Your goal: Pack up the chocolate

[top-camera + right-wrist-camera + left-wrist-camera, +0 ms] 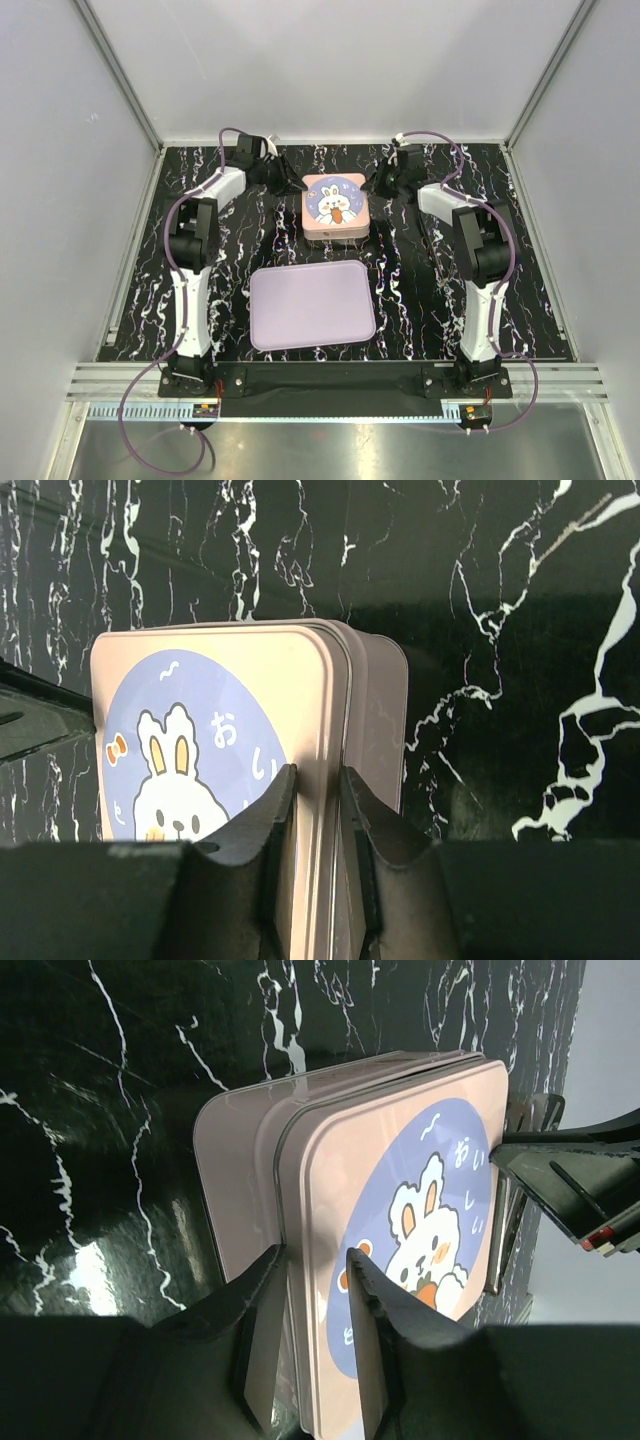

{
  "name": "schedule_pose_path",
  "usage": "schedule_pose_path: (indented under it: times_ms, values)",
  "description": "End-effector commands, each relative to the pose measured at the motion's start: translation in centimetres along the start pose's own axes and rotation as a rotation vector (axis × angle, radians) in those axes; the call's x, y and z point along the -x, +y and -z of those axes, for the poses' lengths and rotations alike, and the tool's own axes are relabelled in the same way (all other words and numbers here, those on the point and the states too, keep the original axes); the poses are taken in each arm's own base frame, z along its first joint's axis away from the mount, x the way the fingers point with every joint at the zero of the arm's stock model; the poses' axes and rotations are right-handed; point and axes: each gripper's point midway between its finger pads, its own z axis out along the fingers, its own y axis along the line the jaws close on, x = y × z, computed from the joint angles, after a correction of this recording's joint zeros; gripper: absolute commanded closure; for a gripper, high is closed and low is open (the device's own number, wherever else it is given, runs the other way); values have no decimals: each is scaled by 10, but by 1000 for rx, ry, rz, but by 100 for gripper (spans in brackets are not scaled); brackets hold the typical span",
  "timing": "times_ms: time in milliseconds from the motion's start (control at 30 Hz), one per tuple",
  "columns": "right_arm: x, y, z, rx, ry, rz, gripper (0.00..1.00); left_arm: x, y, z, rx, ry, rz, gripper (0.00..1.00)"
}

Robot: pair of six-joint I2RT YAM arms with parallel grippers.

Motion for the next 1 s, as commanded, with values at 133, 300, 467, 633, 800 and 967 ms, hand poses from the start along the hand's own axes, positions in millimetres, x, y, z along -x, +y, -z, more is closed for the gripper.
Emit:
schedule_pose_path:
  times_ms: [133,300,467,633,800,967]
  values:
    - [-82,-30,-23,-22,223,-62,87,-7,12,-23,3,24,-9,62]
    - [-91,-25,-25,53,242,-133,90,-8,15,-23,4,25,-10,60]
    - [-101,-18,-23,111,283,-182,92,-2,15,-14,19,11,-6,58]
    - [-107,-19,-23,115,305,-223,92,0,25,-8,49,13,6,56]
    - [-105,-23,-23,83,305,-232,91,0,23,-3,42,18,-1,53]
    - [-105,-27,-16,42,308,-234,90,21,14,27,31,-40,-10,50]
